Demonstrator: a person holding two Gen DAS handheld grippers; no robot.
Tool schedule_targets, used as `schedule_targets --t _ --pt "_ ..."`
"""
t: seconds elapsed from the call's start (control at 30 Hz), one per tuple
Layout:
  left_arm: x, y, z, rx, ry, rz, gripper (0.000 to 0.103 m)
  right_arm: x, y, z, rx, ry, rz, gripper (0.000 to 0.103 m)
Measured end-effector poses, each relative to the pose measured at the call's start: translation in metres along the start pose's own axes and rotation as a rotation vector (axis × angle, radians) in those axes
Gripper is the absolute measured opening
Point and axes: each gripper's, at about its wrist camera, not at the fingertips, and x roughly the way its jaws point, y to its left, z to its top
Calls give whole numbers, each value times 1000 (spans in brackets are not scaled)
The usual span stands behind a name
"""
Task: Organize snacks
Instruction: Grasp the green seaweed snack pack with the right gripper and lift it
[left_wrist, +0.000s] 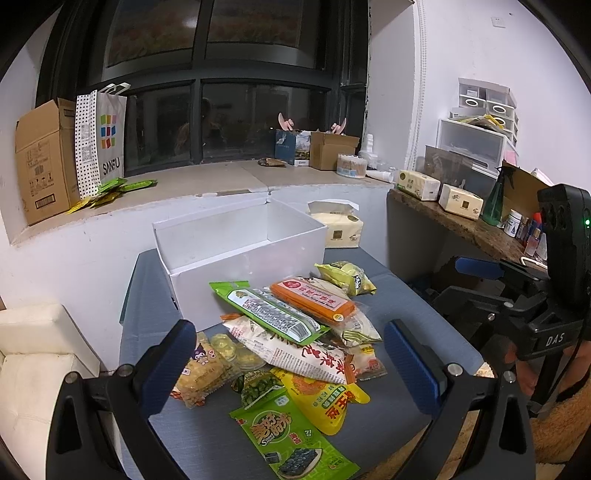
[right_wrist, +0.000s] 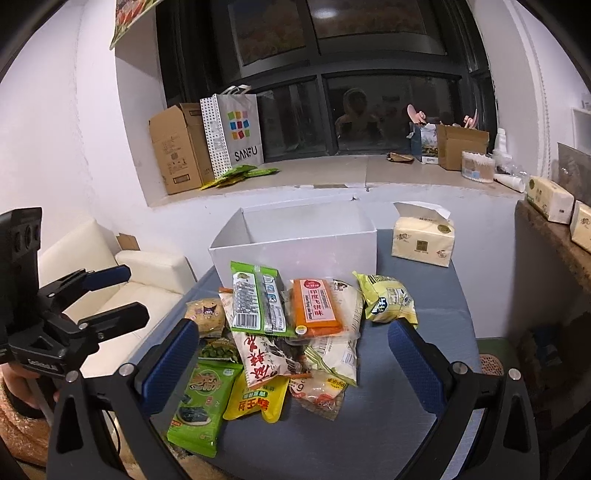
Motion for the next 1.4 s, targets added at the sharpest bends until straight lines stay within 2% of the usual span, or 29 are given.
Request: schedule_targets --t 0.23,0.33,0.57,0.7,0.8,0.87,0.9,0.93,1.13,1.4 --pt "-6 8 -3 0 -4 25 103 26 3 11 -29 41 26 103" --pt "-8 14 -6 -5 -1 31 103 57 9 20 -63 88 72 103" --pt "-12 33 -18 -29 18 56 103 157 12 32 -15 268 221 103" --pt "-13 47 -26 -52 38 67 103 195 17 31 -36 336 246 103" --pt "-13 58 -32 -85 47 63 103 219 17 30 -5 389 295 97" --pt "-12 64 -35 -109 53 55 103 233 20 26 -10 429 294 84" --pt "-12 66 -36 -117 55 55 103 240 22 23 -20 453 282 72" --pt "-11 69 -37 -127 57 53 103 245 22 22 -23 466 280 71" --pt "-8 72 -40 -141 67 51 103 240 12 22 39 443 312 67" --pt "14 76 -44 -176 125 26 103 163 -2 32 54 259 282 67"
